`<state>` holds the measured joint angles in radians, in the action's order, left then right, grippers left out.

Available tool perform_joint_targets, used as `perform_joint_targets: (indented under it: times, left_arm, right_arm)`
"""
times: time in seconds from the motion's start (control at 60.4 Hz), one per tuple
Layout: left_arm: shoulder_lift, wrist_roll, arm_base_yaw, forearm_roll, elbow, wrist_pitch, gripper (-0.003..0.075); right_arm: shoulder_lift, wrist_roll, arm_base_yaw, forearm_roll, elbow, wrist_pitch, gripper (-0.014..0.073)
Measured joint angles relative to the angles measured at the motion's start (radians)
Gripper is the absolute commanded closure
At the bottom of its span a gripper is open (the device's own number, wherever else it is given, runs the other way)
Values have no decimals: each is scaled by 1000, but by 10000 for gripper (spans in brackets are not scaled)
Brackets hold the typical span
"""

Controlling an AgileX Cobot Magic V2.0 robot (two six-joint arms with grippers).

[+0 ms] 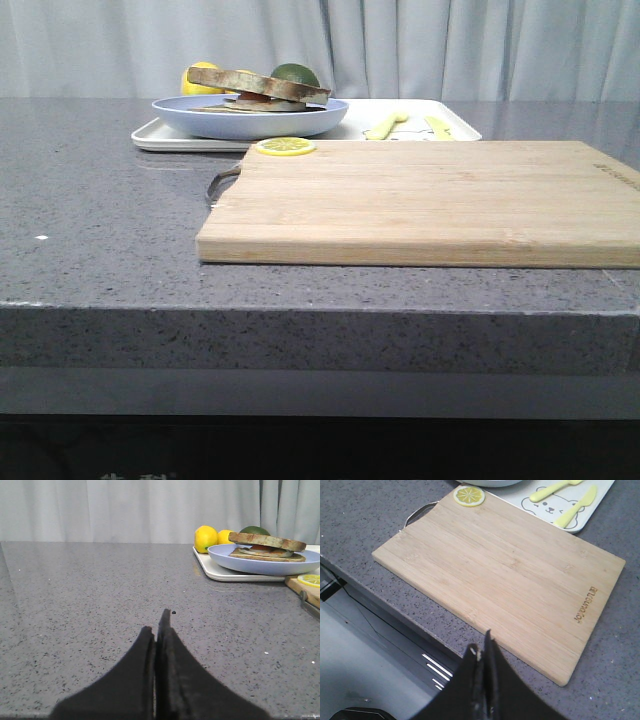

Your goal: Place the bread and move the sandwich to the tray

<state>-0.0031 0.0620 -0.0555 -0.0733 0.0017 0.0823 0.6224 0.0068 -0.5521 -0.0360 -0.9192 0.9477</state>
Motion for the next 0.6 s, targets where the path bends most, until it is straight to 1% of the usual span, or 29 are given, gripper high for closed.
perform_joint_targets:
  times: [0.431,0.497,0.596]
  left_arm:
    - [0,0,0,0,0,0,738]
    - [0,0,0,0,0,0,738]
    - [0,0,0,0,0,0,738]
  right_arm:
    - [-6,0,4,-10,15,-6,662]
    - [-25,0,41,-24,42,-33,662]
    - [-94,0,119,-37,131,-124,662]
